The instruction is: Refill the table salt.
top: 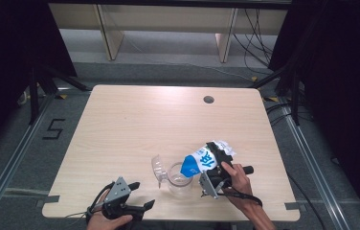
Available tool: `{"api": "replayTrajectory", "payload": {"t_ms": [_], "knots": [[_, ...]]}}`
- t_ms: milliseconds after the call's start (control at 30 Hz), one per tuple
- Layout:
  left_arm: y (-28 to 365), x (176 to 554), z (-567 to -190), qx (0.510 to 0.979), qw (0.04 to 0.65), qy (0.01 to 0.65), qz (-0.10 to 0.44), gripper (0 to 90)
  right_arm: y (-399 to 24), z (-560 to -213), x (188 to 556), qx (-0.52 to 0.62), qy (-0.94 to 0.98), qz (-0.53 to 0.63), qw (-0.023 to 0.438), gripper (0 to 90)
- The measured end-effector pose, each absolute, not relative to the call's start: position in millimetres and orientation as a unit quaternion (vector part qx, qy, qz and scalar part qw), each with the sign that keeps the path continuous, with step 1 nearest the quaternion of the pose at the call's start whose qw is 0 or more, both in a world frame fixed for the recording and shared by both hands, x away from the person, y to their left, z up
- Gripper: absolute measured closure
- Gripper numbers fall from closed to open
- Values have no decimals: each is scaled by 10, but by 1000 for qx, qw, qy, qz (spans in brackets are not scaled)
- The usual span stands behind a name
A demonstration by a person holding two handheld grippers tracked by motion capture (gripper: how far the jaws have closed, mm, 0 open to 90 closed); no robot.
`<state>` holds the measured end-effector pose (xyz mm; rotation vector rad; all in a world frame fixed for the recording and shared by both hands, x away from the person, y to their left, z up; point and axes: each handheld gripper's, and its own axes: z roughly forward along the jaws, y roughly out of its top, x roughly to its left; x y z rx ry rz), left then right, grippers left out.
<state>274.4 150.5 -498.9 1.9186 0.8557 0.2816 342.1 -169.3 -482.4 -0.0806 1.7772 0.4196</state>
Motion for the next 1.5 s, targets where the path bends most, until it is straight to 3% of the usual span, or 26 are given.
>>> {"api": "replayTrajectory", "payload": {"t_ms": [1500], "knots": [[1496,2745,-5000,785,493,359,109,179,-1680,-4784,3405,-82,746,124,649,477]]}}
